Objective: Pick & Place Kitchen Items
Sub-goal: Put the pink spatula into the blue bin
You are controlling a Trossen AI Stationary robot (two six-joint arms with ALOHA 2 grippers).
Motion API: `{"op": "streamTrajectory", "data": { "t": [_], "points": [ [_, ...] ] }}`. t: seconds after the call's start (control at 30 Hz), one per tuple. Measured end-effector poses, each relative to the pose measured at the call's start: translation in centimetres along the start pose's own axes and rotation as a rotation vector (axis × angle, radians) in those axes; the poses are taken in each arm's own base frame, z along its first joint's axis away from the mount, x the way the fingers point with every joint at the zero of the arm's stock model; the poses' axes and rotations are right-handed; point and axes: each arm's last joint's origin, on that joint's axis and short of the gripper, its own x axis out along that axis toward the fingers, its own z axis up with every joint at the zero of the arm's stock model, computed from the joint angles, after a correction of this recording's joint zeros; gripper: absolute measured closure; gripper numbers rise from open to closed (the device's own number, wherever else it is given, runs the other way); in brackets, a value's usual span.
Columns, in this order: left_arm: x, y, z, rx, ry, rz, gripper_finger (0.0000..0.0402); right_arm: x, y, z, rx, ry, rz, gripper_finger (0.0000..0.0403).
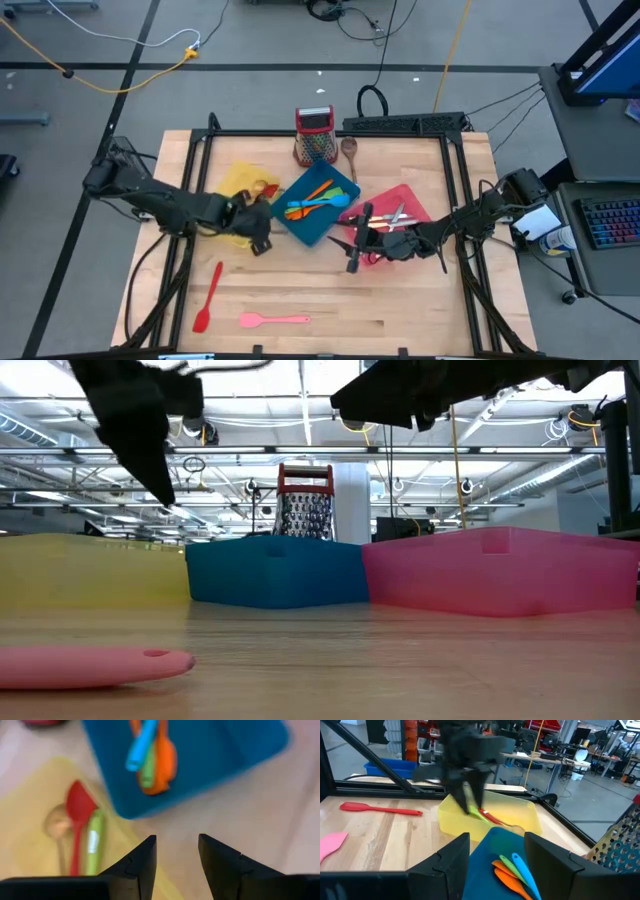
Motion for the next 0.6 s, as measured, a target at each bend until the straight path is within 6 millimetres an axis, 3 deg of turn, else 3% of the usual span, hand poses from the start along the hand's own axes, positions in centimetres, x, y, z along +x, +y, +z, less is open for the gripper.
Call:
{"op": "streamTrajectory", "data": {
  "t": [0.2, 0.43, 0.6],
  "points": [
    [-1.5, -3.4, -1.7, 0.084, -0.066, -0.123, 0.0250, 0.1, -0.1, 0.0, 0.056, 0.003, 0.012, 0.0222],
    [-2.5, -7.4, -3.8, 0.199, -0.237, -0.347, 0.0250, -0.1, 0.7, -0.2, 0.070, 0.020, 0.232, 0.0222],
    [-1.8, -9.7, -5.5, 0.238, -0.360, -0.468, 0.0250, -0.4, 1.2, -0.2, 0.072, 0.024, 0.278, 0.0222]
  ]
}}
